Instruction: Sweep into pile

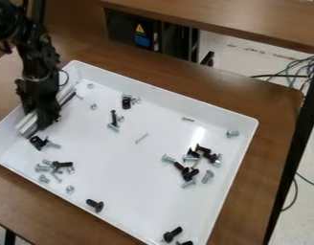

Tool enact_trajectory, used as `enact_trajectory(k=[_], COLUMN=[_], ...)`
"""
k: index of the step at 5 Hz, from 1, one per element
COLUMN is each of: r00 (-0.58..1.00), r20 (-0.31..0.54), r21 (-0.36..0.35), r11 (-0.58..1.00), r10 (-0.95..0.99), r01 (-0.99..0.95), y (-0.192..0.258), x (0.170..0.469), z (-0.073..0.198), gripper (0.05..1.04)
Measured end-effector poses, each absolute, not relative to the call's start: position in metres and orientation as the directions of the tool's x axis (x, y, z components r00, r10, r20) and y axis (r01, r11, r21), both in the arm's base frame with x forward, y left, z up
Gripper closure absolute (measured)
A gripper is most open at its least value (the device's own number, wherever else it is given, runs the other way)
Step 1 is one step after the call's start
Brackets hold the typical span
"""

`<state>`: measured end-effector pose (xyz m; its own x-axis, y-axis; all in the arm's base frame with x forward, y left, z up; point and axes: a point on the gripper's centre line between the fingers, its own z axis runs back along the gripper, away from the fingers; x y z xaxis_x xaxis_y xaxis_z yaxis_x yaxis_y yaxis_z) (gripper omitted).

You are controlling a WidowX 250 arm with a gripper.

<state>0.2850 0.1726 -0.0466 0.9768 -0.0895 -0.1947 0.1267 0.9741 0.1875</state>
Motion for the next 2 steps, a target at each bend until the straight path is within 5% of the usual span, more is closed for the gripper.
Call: enact_trajectory(k=[2], r00=[0.988], r20=[-0.133], r21=[0.107], r11=[0.990], r10=[-0.077], r01=[0.092], y=[0.132], x=[0.260], z=[-0.056], gripper=[0.719])
